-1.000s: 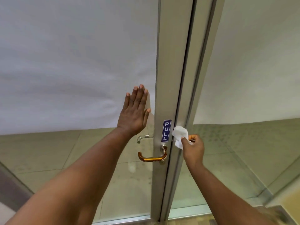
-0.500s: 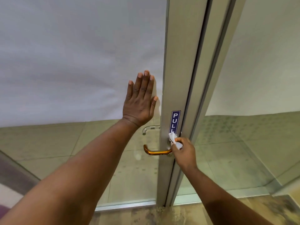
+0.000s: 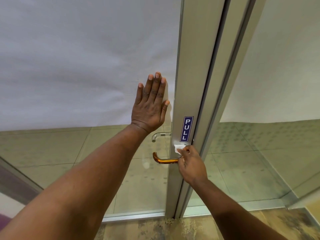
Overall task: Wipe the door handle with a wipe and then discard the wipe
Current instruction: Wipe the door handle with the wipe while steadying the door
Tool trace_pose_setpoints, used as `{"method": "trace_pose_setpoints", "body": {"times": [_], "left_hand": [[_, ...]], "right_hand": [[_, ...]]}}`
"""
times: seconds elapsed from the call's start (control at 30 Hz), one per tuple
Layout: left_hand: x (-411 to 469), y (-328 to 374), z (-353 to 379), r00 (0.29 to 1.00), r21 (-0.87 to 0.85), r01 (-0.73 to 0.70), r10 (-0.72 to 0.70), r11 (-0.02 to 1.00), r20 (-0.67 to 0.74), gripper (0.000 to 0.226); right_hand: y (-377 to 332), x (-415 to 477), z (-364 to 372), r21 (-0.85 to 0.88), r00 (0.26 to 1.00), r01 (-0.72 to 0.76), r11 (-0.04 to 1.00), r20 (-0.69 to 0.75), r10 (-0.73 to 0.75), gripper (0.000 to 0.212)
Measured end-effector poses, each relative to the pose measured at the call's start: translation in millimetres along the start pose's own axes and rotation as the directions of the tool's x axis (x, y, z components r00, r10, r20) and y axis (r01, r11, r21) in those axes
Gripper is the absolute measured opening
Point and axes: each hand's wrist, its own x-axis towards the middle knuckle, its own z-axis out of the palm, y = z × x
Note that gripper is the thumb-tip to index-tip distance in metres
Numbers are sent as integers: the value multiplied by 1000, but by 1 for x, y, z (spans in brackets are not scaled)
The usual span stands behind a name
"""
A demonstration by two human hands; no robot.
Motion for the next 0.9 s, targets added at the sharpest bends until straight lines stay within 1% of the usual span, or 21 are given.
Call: {"method": "trace_pose_setpoints", "body": {"times": [0.13,0.23,0.3,0.4,0.5,0.57,0.63,0.67,0.8,0.9], "left_hand": [[0,0,0,1000,-3,2,-2,1000,3,70],[0,0,-1,1000,0,-4,4,1000,-5,70],[0,0,-1,1000,-3,0,0,1000,-5,70],[0,0,-1,1000,-12,8,-8,1000,3,70],[0,0,0,1000,-14,10,-10,1000,7,70],[0,0,-1,1000,-16,8,-8,1000,6,70],[0,0,-1,1000,-18,7,-7,1000,8,71],[0,0,-1,1000,-19,7,-7,1000,7,71],[0,0,-1,1000,-8,13,-13,1000,12,70],[0,0,-1,1000,-4,0,0,1000,4,69]], "right_hand": [[-2,-2,6,245,990,-85,966,-88,110,32],[-3,1,8,403,969,-123,907,-146,197,27],[-4,3,10,499,952,-152,853,-157,262,27],[-3,6,10,649,915,-230,725,-110,388,29],[0,9,7,761,896,-270,590,-26,444,33],[1,10,5,775,892,-294,560,11,453,36],[1,10,4,744,888,-322,585,22,460,38],[2,10,3,713,893,-322,622,10,450,37],[6,7,1,554,948,-243,796,-38,316,33],[8,5,-3,493,973,-185,850,-27,228,30]]}}
